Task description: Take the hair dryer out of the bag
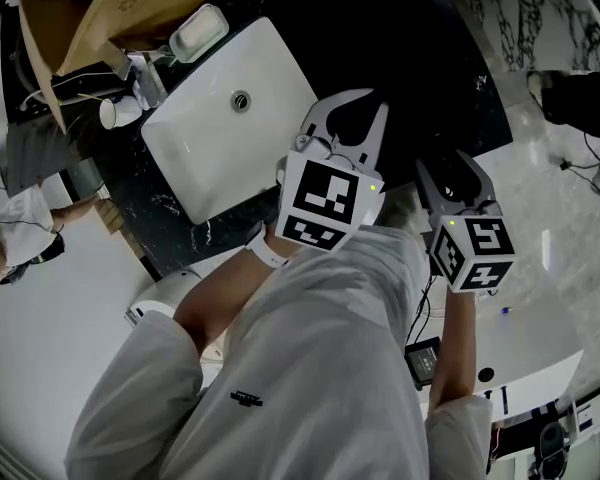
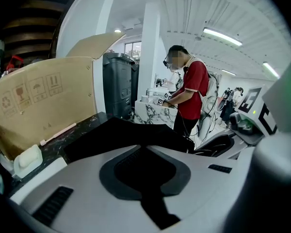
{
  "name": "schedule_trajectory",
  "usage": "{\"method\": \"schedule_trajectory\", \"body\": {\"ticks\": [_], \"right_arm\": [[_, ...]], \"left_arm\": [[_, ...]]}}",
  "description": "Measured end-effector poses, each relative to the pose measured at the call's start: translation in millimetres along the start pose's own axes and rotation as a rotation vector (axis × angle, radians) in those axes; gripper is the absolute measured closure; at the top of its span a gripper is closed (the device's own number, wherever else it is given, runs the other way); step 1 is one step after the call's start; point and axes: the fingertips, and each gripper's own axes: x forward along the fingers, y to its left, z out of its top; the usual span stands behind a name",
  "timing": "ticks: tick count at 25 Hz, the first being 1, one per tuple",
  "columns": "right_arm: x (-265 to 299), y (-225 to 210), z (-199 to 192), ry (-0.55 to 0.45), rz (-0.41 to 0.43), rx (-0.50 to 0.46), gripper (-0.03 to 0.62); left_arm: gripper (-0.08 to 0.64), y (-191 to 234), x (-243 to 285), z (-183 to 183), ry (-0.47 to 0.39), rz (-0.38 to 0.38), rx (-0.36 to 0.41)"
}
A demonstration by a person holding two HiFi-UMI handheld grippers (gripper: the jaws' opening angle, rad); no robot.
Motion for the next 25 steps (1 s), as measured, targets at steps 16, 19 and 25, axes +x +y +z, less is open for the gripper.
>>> {"method": "schedule_trajectory", "body": {"ticks": [16, 19, 25], "right_arm": [[-42.5, -4.4, -14.2, -0.005, 0.056, 0.070, 0.370], [-48.9, -1.2, -17.7, -0.001, 0.063, 0.061, 0.370], [-64.1, 5.7, -17.4, -0.019, 0.066, 0.064, 0.370]], "left_arm": [[0.537, 2.5, 0.3, -2.6, 0.038, -0.068, -0.011], [0.537, 7.1, 1.2, -3.9, 0.047, -0.065, -0.006], [0.537, 11.0, 3.3, -5.6, 0.063, -0.081, -0.009]]}}
